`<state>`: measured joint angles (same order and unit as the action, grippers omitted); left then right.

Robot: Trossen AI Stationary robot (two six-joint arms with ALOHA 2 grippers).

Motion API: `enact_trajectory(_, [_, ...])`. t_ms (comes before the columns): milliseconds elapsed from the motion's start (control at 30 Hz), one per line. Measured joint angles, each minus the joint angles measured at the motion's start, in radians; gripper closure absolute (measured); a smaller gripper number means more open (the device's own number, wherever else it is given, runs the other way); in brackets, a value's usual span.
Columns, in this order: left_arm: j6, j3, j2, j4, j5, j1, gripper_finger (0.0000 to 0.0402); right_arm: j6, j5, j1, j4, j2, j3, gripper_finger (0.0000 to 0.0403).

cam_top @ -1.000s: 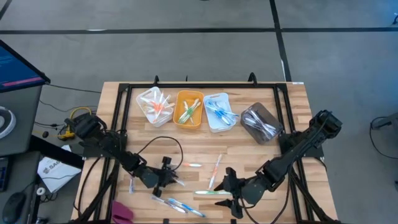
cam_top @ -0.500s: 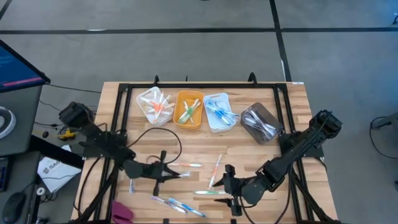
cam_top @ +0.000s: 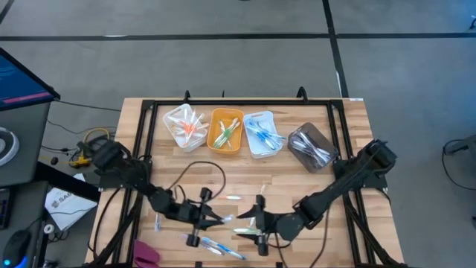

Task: Pick & Place Toothbrushes
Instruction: Put the white violet toothbrush into the black transparent bin

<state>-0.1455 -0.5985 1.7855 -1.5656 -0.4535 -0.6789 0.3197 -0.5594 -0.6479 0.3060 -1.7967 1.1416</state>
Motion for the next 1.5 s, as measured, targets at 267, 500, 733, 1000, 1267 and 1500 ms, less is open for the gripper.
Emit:
enact_trajectory(267, [-0.028,-0.126,0.080,-0.006,0.096,0.013,0.0391,-0.148,0.008,0.042,0.347,-0.122,0.000,0.0154])
enact_trajectory(500, [-0.056,-0.128,0.080,-0.005,0.096,0.013,0.0391,-0.200,0.020,0.060,0.442,-0.156,0.000,0.0154])
enact_trajectory(733, [-0.060,-0.128,0.080,-0.005,0.096,0.020,0.0391,-0.200,0.124,0.084,0.447,-0.156,0.018,0.0154])
enact_trajectory(1000, [-0.059,-0.128,0.080,-0.005,0.105,0.032,0.0391,-0.249,0.128,0.095,0.373,-0.156,0.072,0.0157])
enact_trajectory(1267, [-0.062,-0.126,0.080,-0.002,0.095,0.030,0.0391,-0.251,0.124,0.094,0.271,-0.154,0.104,0.0280])
enact_trajectory(1500, [-0.056,-0.126,0.080,0.011,0.139,0.040,0.0373,-0.274,0.144,0.093,0.248,-0.156,0.106,0.0381])
